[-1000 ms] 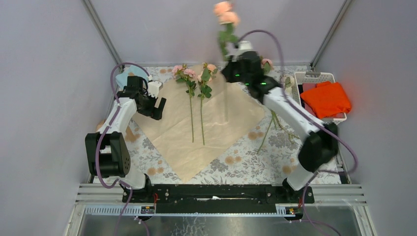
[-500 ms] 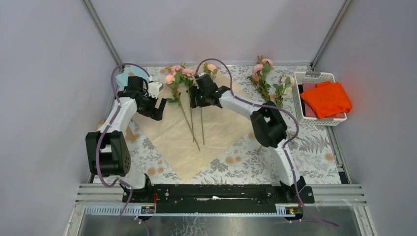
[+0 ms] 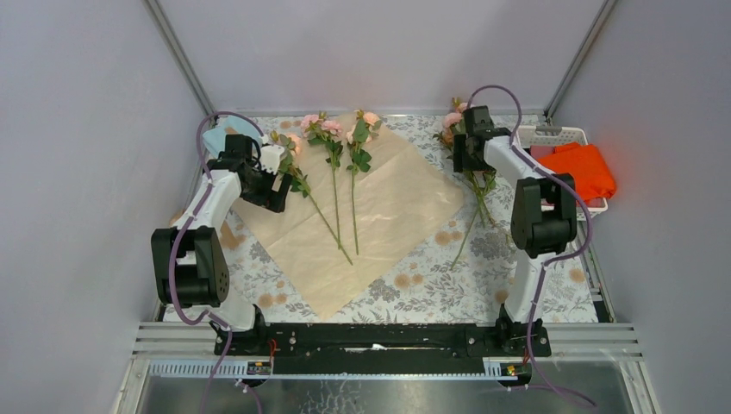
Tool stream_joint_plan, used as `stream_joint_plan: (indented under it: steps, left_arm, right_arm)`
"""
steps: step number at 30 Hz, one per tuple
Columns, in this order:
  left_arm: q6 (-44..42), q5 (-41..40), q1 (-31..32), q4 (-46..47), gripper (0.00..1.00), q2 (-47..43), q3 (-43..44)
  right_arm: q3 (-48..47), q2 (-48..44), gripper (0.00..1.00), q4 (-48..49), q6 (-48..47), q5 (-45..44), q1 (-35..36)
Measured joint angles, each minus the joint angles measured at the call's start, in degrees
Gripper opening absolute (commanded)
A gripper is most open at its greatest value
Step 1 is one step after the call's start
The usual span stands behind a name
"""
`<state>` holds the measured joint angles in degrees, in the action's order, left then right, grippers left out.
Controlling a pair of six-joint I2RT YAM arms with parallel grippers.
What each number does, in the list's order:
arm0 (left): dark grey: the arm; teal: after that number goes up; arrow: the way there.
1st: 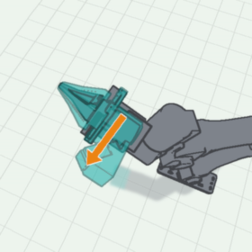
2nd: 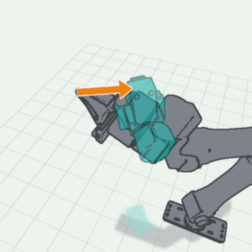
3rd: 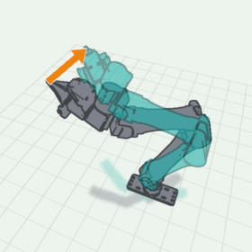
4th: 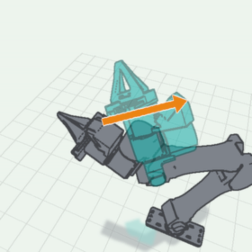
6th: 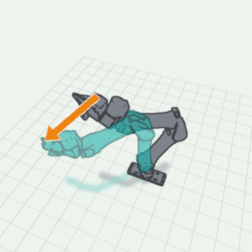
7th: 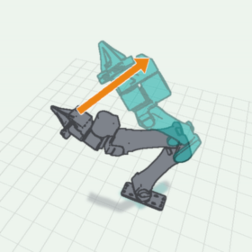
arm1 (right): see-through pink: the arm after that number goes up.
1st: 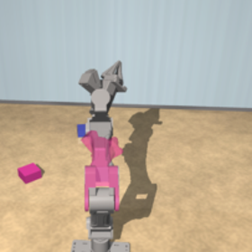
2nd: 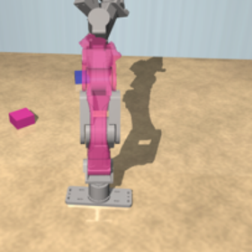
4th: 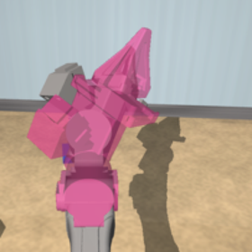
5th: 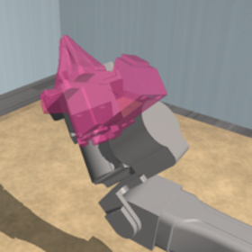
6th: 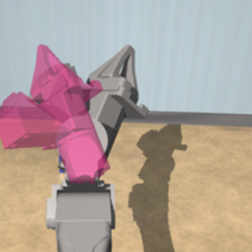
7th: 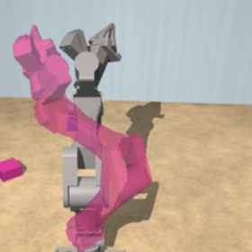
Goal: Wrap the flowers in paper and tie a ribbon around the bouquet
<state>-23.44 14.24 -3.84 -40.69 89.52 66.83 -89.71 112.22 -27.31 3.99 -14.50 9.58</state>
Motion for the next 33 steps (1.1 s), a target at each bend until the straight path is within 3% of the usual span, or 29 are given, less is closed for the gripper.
stream_joint_plan:
  steps: [3, 11, 13, 20, 25, 33]
  left_arm:
    - [0.02, -0.04, 0.00, -0.07, 0.99, 0.00, 0.00]
    - [0.02, -0.07, 0.00, -0.11, 0.99, -0.02, 0.00]
    - [0.02, -0.07, 0.00, -0.13, 0.99, -0.02, 0.00]
    - [0.04, -0.07, 0.00, -0.15, 0.99, -0.02, 0.00]
    - [0.04, -0.07, 0.00, -0.17, 0.99, -0.02, 0.00]
    - [0.02, -0.07, 0.00, -0.17, 0.99, -0.02, 0.00]
  right_arm:
    - [0.59, 4.26, 0.61, -1.62, -1.70, -0.66, -0.02]
    - [0.59, 9.27, 0.09, -1.33, -5.79, 0.31, 0.11]
    - [0.55, 9.27, 0.01, -1.22, -6.21, 0.22, 0.09]
    - [1.33, 5.05, 0.03, -2.38, -6.34, 1.44, 0.04]
    - [0.87, -2.58, 0.12, -5.09, -6.75, -3.52, 0.04]
    - [0.39, -7.78, 0.14, -6.23, -7.65, -9.62, 0.00]
